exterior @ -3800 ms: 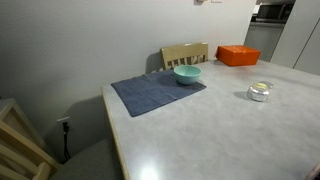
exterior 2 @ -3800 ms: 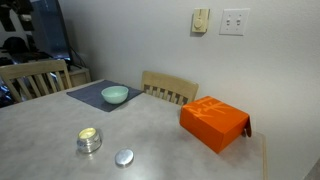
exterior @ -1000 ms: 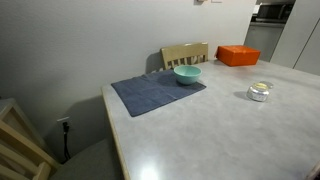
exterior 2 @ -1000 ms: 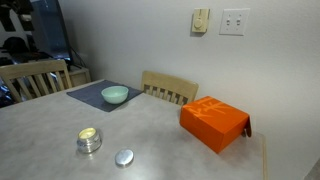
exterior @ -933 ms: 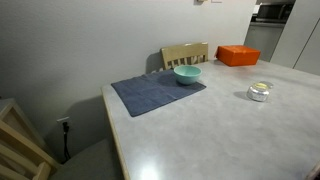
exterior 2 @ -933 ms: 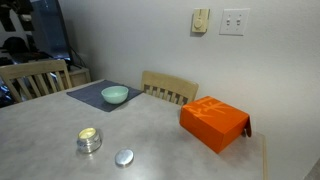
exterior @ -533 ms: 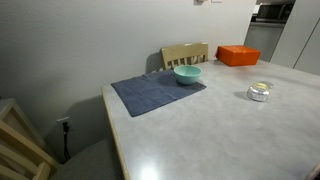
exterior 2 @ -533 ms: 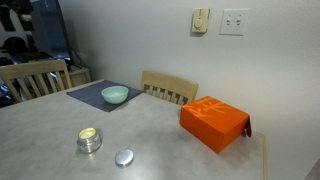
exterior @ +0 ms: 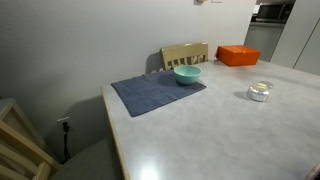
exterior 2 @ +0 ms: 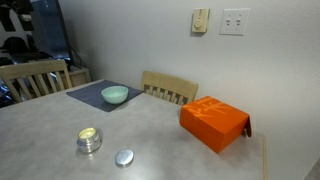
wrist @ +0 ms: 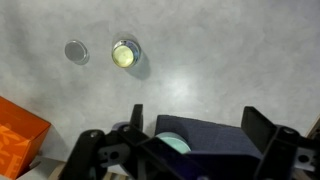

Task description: Pick up the lid from the table and put it on the silver container

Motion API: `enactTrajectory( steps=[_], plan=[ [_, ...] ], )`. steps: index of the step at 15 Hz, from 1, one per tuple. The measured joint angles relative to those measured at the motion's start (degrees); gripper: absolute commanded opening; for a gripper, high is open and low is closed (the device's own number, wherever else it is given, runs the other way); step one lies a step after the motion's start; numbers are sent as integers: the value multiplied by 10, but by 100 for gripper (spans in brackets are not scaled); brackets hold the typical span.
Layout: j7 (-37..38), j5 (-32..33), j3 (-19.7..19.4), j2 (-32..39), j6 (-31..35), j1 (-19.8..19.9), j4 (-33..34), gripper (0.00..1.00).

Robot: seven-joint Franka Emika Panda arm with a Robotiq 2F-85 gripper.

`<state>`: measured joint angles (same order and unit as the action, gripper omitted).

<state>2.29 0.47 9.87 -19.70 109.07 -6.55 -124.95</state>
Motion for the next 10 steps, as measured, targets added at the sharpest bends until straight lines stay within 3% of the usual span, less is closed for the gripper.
enactTrajectory(
  steps=[5, 10],
  plan=[
    [40, 43, -7, -4, 40, 5, -1, 100],
    [62, 43, -51, -36, 108, 28, -28, 100]
  ],
)
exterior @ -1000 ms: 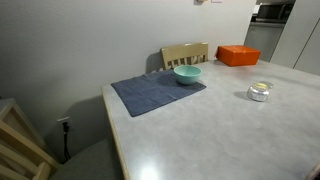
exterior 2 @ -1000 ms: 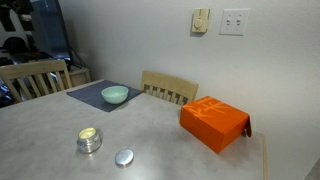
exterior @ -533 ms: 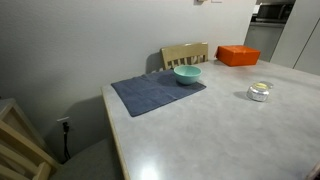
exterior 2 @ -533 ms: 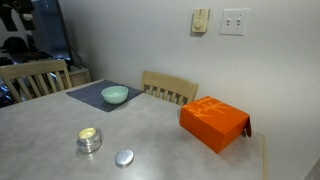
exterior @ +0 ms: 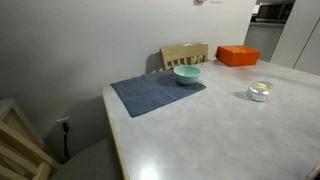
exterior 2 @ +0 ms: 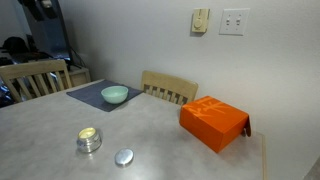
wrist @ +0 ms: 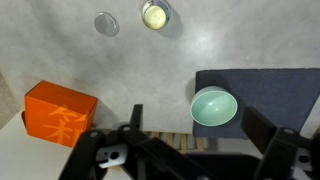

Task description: Pick up the lid from the table and put it on the silver container

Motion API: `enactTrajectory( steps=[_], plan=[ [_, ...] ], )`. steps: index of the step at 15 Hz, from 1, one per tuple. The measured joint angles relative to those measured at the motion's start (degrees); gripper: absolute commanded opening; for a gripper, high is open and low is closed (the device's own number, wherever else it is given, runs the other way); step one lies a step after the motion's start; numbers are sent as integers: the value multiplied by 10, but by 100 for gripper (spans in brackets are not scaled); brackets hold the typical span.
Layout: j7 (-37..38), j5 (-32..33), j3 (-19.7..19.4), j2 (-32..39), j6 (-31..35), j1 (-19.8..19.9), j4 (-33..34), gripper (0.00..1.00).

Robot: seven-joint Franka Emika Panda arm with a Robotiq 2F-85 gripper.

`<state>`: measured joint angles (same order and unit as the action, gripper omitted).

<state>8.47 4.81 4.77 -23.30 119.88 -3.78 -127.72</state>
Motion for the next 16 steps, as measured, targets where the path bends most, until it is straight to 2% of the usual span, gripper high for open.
enactTrajectory(
  steps=[4, 7, 13, 16],
  plan=[
    [2, 5, 10, -1, 0, -1, 0, 100],
    [2, 16, 1, -9, -4, 4, 0, 100],
    [-13, 13, -74, -41, -26, 46, -1, 100],
    [-44, -42, -116, -39, -38, 53, -1, 100]
  ],
)
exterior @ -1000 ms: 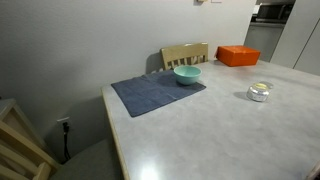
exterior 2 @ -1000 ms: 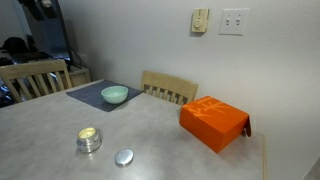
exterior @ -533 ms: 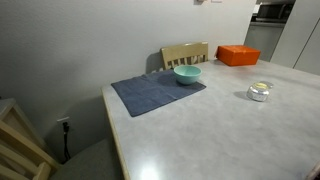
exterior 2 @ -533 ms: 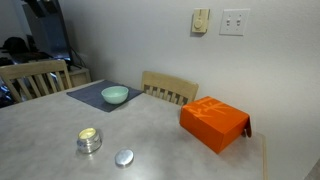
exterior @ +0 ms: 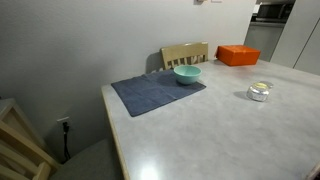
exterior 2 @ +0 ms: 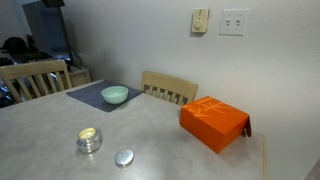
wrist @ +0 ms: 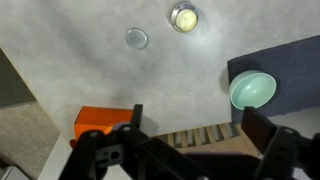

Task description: Pick up the lid from the table and put it on the silver container

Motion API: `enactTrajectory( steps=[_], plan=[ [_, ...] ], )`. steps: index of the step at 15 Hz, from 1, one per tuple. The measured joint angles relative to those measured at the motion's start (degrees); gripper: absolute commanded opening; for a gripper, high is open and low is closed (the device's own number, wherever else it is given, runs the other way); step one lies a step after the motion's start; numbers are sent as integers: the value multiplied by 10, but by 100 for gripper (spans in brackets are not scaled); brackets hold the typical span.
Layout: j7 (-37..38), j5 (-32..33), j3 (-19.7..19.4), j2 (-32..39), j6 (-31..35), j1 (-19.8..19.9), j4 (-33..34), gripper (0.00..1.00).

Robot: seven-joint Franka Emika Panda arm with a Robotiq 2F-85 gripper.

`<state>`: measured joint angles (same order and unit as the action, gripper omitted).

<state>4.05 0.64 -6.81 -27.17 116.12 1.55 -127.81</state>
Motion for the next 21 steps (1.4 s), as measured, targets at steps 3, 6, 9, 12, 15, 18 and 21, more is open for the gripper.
enactTrajectory(
  steps=[3, 6, 9, 12, 15, 18, 21],
  plan=[
    [-61, -61, -48, 23, -38, 1, 6, 100],
    [-77, -62, -70, 62, -95, 16, 25, 100],
    [-76, -62, -62, 59, -94, 17, 25, 100],
    [-112, -60, -57, 54, -36, 17, 19, 100],
    [-145, -55, -64, 56, 61, 24, -1, 100],
    [-156, -55, -79, 78, 101, 34, -14, 100],
    [-147, -29, -81, 126, 107, 49, -15, 100]
  ],
)
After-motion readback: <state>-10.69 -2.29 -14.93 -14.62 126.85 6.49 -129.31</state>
